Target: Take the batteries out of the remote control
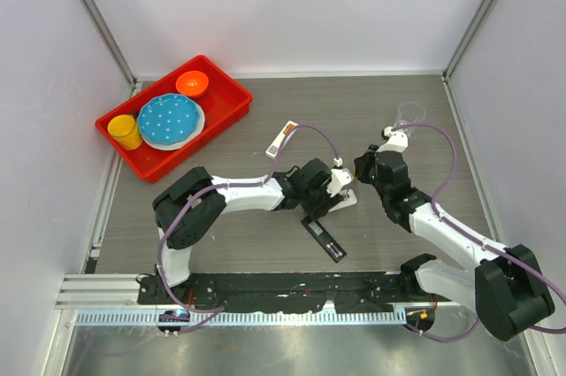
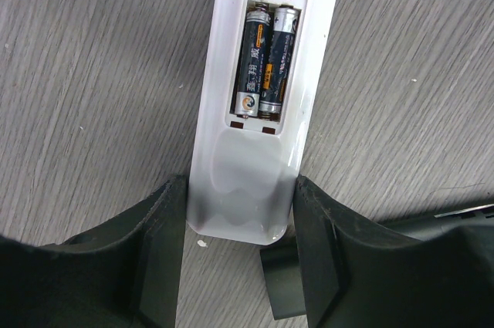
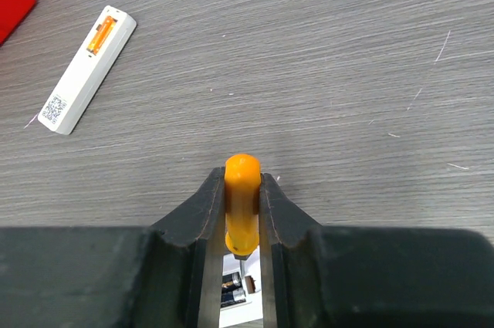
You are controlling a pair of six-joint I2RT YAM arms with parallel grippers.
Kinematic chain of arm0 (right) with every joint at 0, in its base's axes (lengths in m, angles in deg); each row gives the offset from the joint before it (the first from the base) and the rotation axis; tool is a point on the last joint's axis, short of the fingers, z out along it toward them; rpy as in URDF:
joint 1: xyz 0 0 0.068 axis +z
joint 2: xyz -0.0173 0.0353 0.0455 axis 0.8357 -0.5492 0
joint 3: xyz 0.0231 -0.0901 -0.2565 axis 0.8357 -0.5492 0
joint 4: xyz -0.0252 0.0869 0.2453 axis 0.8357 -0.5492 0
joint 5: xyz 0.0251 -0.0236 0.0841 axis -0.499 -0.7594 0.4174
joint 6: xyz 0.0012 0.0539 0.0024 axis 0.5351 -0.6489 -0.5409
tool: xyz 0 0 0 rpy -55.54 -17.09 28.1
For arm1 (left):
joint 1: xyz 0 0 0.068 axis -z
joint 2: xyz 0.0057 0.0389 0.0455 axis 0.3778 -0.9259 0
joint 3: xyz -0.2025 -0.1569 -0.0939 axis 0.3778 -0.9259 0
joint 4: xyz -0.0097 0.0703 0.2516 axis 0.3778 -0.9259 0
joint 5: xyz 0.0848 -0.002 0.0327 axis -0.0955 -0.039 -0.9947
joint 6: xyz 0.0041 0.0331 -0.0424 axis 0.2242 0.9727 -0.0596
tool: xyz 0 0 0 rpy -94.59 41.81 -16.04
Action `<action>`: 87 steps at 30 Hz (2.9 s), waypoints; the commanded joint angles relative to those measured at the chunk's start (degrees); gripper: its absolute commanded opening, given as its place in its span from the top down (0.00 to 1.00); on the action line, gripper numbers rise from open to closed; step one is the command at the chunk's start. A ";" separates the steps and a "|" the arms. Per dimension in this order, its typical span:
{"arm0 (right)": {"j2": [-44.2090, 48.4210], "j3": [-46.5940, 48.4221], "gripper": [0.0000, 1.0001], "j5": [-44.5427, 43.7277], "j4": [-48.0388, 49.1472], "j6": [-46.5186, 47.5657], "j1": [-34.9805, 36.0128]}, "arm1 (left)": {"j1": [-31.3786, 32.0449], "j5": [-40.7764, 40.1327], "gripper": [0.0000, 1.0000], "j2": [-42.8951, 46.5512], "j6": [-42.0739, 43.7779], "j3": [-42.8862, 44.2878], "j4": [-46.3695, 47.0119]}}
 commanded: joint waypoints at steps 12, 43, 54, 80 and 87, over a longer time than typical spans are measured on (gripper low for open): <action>1.94 0.04 0.99 2.72 2.66 -1.00 0.73 | 0.43 3.26 0.72 -0.20 -1.06 0.56 -2.14; -1.76 1.89 0.99 -10.46 -1.03 2.86 6.62 | 0.43 3.17 0.72 -0.20 -1.06 0.74 -2.14; -2.99 1.71 0.99 -14.41 -1.12 4.10 11.01 | 0.34 3.09 0.72 -0.20 -1.06 0.56 -2.22; -1.68 -0.04 0.99 -20.22 2.47 1.20 12.33 | 0.43 3.53 0.86 0.16 -0.97 0.30 -2.14; 0.08 -5.74 0.99 -22.68 11.09 -1.17 12.42 | 0.34 3.61 0.87 0.24 -1.06 0.21 -1.96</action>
